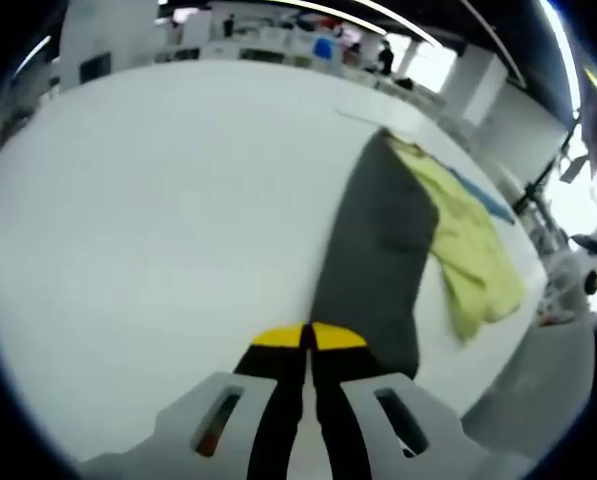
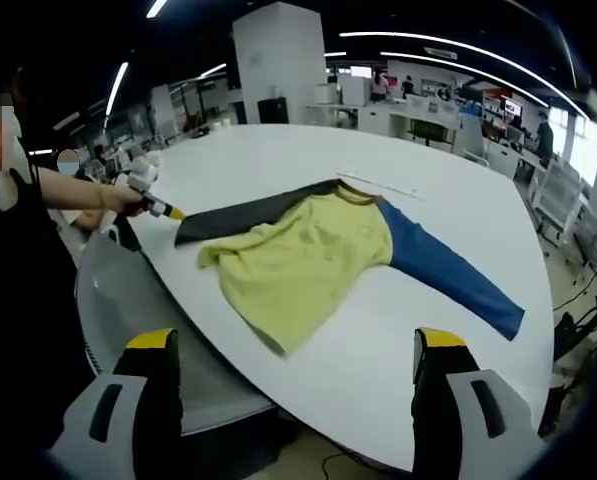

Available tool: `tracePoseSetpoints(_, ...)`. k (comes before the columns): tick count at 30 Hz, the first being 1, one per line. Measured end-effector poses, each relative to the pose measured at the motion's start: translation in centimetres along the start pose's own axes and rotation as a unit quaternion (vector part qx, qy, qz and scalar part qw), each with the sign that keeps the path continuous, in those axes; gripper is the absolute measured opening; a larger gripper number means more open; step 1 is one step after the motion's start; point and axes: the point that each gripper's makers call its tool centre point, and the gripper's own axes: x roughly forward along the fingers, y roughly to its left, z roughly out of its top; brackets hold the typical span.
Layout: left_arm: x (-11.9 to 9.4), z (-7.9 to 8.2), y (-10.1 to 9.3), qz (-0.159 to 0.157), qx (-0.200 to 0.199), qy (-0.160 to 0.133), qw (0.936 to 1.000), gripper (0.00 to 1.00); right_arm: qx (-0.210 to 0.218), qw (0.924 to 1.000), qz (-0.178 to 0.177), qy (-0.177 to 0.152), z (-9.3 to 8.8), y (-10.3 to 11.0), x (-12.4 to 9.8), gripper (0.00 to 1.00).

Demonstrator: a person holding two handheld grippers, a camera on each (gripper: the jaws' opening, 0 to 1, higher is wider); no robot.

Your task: Fold the garment on the visible template until the final outline fits inside the template.

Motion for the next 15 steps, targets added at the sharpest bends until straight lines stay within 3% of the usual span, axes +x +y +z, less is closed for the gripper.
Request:
tracePoseSetpoints(5, 0.1, 0.5, 1.0, 0.024, -0.009, 0.002, 0.9997, 0.0, 0.003, 1.0, -0.002, 0.001, 0.0, -0.2, 0.0, 0.96)
tracePoseSetpoints(15, 0.6, 3.3, 5.3, 0.097, -0.089, -0.03, 0.9908, 0.0, 0.01, 0.9999, -0.003, 0.012, -0.4, -0.5, 0.4, 0.96)
